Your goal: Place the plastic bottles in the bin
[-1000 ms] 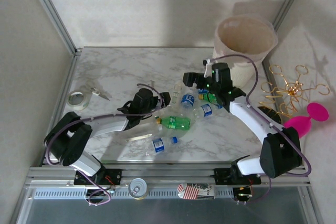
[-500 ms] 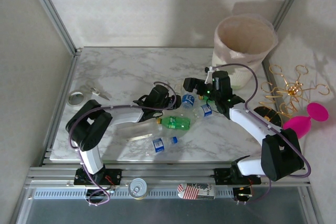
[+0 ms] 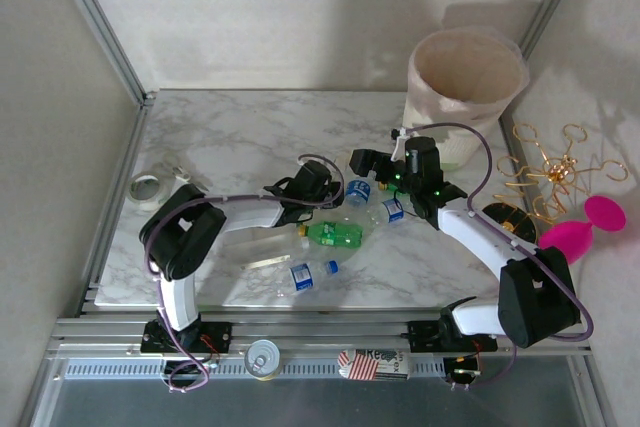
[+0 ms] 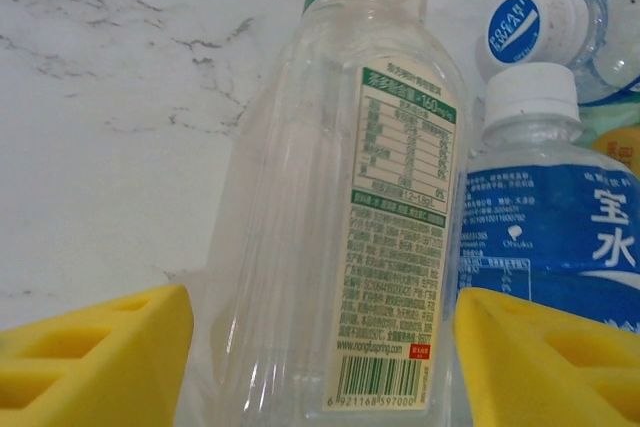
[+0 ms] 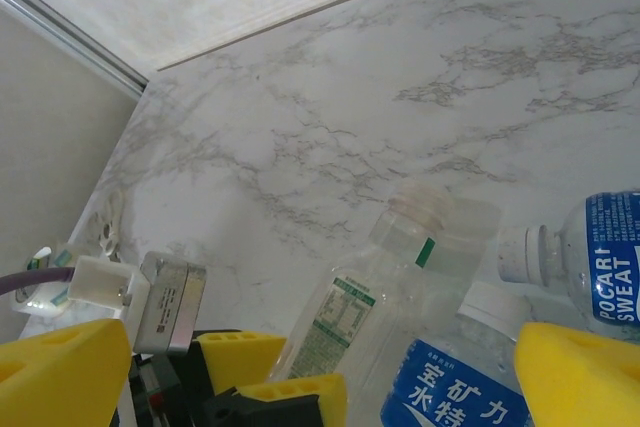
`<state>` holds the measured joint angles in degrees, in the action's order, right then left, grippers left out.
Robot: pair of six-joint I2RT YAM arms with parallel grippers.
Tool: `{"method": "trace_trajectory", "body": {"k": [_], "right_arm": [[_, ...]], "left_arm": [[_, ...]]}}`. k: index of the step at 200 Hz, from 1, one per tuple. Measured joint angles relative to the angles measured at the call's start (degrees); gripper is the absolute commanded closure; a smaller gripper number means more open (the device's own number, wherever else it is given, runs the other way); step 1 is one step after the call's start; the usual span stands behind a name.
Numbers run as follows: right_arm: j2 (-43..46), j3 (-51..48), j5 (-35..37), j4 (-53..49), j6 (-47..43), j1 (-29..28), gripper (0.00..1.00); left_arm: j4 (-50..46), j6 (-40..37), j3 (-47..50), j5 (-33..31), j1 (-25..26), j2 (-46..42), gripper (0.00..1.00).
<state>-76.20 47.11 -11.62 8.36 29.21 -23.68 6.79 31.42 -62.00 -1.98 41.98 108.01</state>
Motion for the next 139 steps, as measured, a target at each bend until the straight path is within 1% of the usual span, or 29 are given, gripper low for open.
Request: {"method": "trace_trajectory", "body": {"k": [39,90,104,139], "right_arm": [[0.0,0.0,0.02,0.0,-0.02,0.0,0.01],[0.7,-0.13,0.57,-0.04,-0.02,0.0,0.01],[1.09,-0.22,0.98,-0.04,-0.02,0.0,0.01],[1.49,-0.44,1.16,-0.04,-0.02,0.0,0.01]], "left_arm": [[-0.7,-0.42,-2.21,-1.53,0.2,1.7,0.3],[-3.45,-1.01,-2.45,-2.16,0.33,4.04,0.23],[-4.09,-1.14,-2.45,-2.19,0.33,4.28,0.23],[-4.13,-1.49,-2.45,-2.86,0.33,4.28,0.26]]}}
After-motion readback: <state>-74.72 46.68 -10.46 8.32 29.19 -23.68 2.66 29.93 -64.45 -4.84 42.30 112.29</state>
